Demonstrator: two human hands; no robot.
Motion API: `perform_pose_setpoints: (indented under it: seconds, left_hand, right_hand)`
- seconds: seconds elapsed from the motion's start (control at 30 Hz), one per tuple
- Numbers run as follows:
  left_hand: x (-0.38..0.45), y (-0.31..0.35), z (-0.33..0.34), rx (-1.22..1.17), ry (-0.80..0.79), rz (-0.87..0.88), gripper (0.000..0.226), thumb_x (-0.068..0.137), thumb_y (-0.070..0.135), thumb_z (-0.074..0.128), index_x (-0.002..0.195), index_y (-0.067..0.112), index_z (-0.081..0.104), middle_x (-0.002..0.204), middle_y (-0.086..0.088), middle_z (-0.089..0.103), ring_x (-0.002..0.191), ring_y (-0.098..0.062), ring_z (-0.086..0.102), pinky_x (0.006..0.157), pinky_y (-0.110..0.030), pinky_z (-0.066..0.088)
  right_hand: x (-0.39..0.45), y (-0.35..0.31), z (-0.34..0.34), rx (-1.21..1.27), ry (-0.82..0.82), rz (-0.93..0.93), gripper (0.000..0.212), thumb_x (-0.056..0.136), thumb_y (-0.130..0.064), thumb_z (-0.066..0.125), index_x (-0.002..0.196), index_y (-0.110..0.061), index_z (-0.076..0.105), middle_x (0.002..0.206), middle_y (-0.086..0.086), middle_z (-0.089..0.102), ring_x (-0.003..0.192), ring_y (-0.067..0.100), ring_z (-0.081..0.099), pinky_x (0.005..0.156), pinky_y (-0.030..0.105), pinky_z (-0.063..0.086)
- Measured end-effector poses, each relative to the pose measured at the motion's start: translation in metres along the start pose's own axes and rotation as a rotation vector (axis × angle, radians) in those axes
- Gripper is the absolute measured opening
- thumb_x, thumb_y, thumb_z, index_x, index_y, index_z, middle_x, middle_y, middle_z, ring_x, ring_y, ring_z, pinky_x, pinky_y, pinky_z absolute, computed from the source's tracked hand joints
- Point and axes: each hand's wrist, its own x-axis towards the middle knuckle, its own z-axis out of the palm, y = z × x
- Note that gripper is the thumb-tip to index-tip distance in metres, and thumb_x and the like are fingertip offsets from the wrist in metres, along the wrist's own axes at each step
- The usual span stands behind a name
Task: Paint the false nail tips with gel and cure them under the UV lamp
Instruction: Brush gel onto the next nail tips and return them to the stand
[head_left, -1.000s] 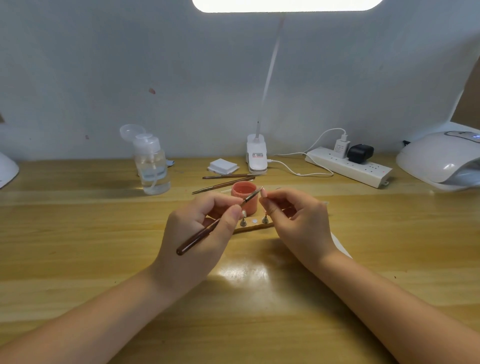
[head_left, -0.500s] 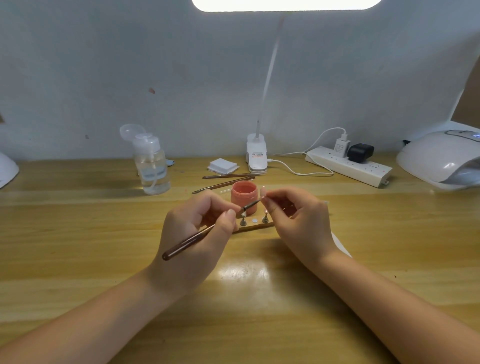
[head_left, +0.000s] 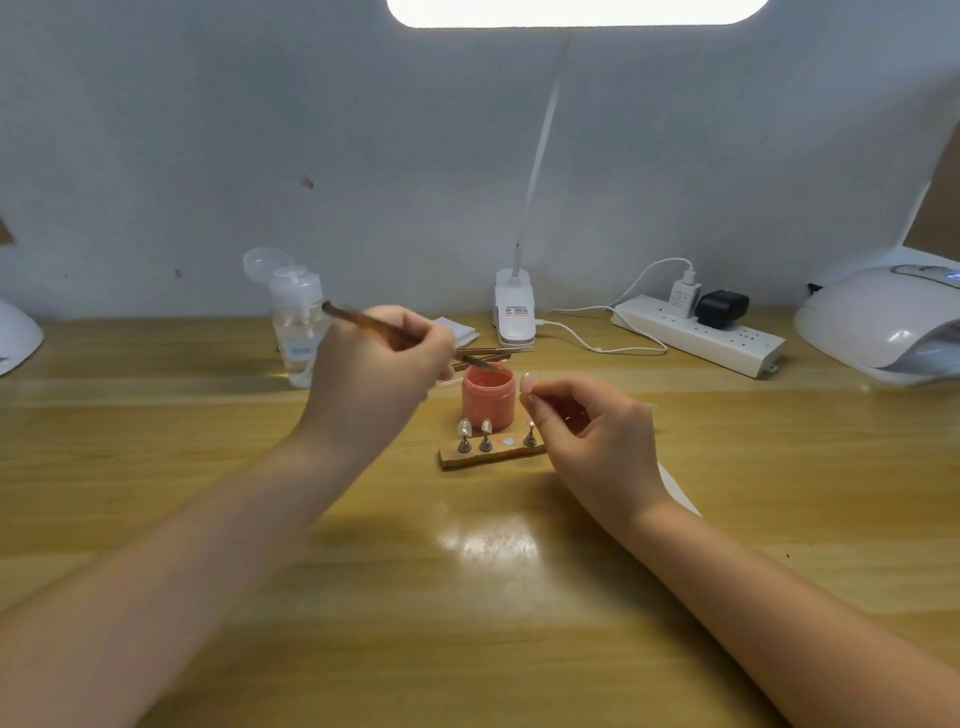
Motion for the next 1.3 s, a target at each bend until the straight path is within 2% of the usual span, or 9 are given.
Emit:
perform_pose_setpoints:
  seconds: [0.13,0.27,0.53,0.63,0.73,0.83,1.07,1.2,1.3]
  left_hand:
    - [0.040,0.001,0.008,0.192,-0.041,-0.077,0.023,0.086,0.016,0.060,0.064,0.017,0.067,0.055,0.008,0.068,0.052,-0.001,0.060,0.061,-0.030,0.052]
    - [0.064,0.001,0.027,0.374,-0.232,-0.202,0.020,0.083,0.014,0.059,0.070,0.006,0.071,0.066,-0.003,0.071,0.075,-0.023,0.068,0.077,-0.047,0.059]
    - [0.071,-0.004,0.044,0.459,-0.386,-0.335,0.016,0.086,0.011,0.059,0.077,0.003,0.071,0.082,-0.010,0.073,0.077,-0.022,0.070,0.073,-0.037,0.061]
    - [0.071,-0.004,0.042,0.304,-0.347,-0.432,0.016,0.088,0.008,0.058,0.075,0.003,0.066,0.073,-0.008,0.070,0.059,-0.015,0.060,0.055,-0.025,0.054]
    - [0.073,-0.007,0.032,0.018,-0.173,-0.550,0.013,0.089,0.005,0.056,0.081,0.000,0.064,0.055,-0.005,0.063,0.041,-0.010,0.049,0.043,-0.018,0.046]
    - [0.075,-0.014,0.015,-0.212,-0.053,-0.638,0.018,0.091,0.008,0.051,0.080,0.002,0.064,0.044,0.000,0.059,0.033,-0.007,0.045,0.040,-0.016,0.044]
    - [0.062,-0.025,-0.007,-0.545,-0.048,-0.793,0.025,0.096,0.013,0.046,0.077,0.006,0.061,0.045,0.003,0.057,0.033,-0.004,0.048,0.039,-0.014,0.044]
    - [0.046,-0.017,-0.013,-0.689,-0.027,-0.694,0.023,0.097,0.015,0.051,0.081,0.006,0.064,0.053,0.001,0.063,0.042,-0.004,0.055,0.043,-0.017,0.049]
    - [0.022,-0.013,-0.013,-0.677,0.023,-0.389,0.016,0.097,0.017,0.057,0.090,0.006,0.067,0.065,-0.001,0.070,0.055,-0.009,0.063,0.055,-0.022,0.055]
  right_hand:
    - [0.000,0.000,0.001,0.016,0.005,0.001,0.010,0.083,-0.006,0.073,0.092,-0.011,0.074,0.081,-0.001,0.071,0.074,0.016,0.065,0.067,0.039,0.054]
    - [-0.001,0.000,0.002,0.026,0.019,-0.005,0.008,0.083,-0.005,0.073,0.089,-0.010,0.074,0.079,0.000,0.071,0.072,0.018,0.065,0.066,0.042,0.054]
    - [0.000,0.000,0.002,0.009,0.012,-0.016,0.008,0.083,-0.005,0.073,0.090,-0.009,0.074,0.078,-0.001,0.070,0.069,0.012,0.063,0.064,0.035,0.053]
    - [0.000,0.000,0.002,0.006,0.017,-0.009,0.007,0.083,-0.006,0.073,0.089,-0.008,0.074,0.077,0.000,0.070,0.068,0.013,0.063,0.063,0.034,0.053]
    - [0.000,-0.001,0.001,0.008,0.012,-0.017,0.009,0.083,-0.006,0.073,0.091,-0.009,0.074,0.078,0.000,0.070,0.068,0.011,0.063,0.063,0.031,0.053]
    - [0.000,-0.002,0.001,0.005,-0.002,-0.016,0.009,0.084,-0.006,0.072,0.093,-0.007,0.074,0.081,0.001,0.071,0.071,0.012,0.063,0.065,0.030,0.054]
    - [-0.001,-0.004,0.001,0.006,-0.004,-0.023,0.007,0.085,-0.008,0.071,0.092,-0.008,0.074,0.080,0.001,0.071,0.071,0.012,0.063,0.065,0.032,0.053]
    - [0.001,-0.004,0.000,0.046,0.016,0.005,0.009,0.085,-0.007,0.072,0.094,-0.007,0.075,0.083,0.002,0.072,0.075,0.017,0.066,0.068,0.039,0.054]
    - [0.004,-0.007,-0.001,0.083,0.041,0.037,0.009,0.085,-0.007,0.072,0.094,-0.008,0.074,0.080,0.001,0.071,0.071,0.015,0.065,0.065,0.038,0.053]
